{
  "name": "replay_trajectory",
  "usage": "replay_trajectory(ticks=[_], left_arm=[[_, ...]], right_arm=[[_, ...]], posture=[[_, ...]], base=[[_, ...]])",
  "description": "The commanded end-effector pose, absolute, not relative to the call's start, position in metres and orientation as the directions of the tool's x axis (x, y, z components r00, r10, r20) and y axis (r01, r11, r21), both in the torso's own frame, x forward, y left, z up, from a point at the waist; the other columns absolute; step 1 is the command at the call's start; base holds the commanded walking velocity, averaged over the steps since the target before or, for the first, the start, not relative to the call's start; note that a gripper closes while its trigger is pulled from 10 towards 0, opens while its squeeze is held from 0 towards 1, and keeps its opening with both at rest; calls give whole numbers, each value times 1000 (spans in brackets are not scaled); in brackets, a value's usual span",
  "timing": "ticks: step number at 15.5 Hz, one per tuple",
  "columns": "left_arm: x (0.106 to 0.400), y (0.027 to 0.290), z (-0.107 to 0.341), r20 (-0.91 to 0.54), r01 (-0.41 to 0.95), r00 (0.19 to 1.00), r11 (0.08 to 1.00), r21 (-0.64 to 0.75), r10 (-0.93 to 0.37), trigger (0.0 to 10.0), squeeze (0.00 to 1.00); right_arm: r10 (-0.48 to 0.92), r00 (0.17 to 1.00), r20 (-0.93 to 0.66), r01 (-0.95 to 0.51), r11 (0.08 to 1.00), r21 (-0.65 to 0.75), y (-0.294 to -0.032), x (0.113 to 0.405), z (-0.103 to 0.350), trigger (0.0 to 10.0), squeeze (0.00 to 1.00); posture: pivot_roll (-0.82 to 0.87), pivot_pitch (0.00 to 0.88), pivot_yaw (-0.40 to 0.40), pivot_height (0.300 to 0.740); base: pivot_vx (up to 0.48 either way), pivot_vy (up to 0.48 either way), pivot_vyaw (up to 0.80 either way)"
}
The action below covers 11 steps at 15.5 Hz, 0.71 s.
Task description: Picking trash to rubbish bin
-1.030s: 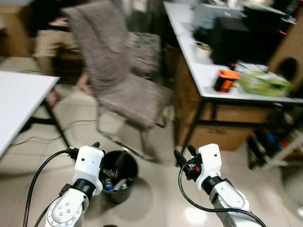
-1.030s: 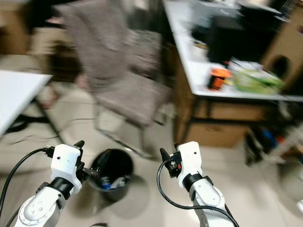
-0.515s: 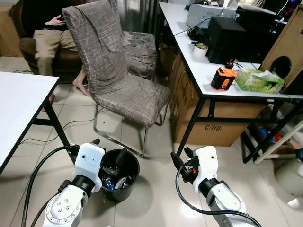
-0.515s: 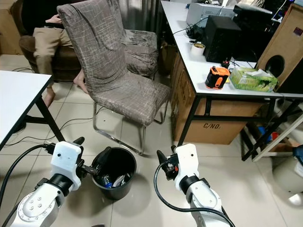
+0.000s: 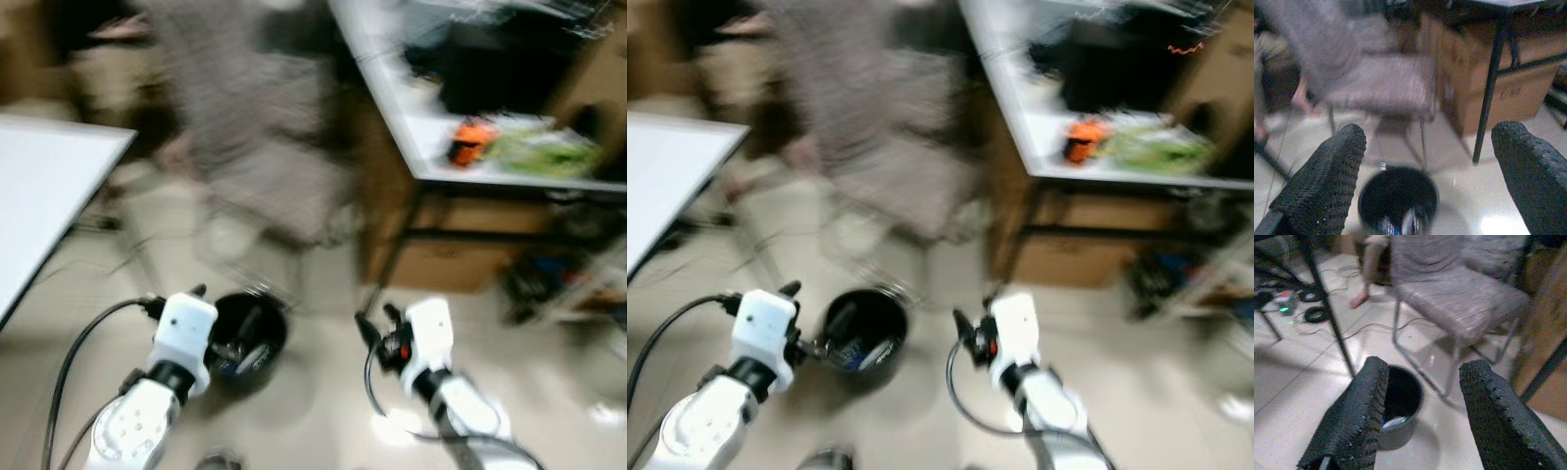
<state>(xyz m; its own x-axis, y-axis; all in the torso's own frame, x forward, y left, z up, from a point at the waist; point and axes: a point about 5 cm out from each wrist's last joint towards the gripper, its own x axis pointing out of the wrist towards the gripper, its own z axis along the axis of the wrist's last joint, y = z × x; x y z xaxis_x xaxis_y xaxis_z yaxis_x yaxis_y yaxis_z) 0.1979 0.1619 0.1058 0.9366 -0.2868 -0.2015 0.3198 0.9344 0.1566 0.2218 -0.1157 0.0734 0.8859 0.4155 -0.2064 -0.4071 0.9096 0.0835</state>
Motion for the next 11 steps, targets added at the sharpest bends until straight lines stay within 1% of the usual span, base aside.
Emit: replay_trajectory(ticks=[1,8,11], left_arm=[[201,161,110,-185,323,939,930,177,-291,10000,0],[197,164,110,-190,309,943,933,182,-275,10000,0],[197,164,110,-188,304,944,934,185,-270,10000,0]], right_arm=[[406,889,-212,-396,914,91,-117,220,72,10000,0],[420,880,-221,-413,907,81,-115,223,71,10000,0],[441,876,-196,-437,897,65,-112,224,74,10000,0]], posture=[[95,40,-80,740],[109,47,-92,740],[113,47,-95,740]], base=[[-322,0,0],[-323,0,0],[-321,0,0]])
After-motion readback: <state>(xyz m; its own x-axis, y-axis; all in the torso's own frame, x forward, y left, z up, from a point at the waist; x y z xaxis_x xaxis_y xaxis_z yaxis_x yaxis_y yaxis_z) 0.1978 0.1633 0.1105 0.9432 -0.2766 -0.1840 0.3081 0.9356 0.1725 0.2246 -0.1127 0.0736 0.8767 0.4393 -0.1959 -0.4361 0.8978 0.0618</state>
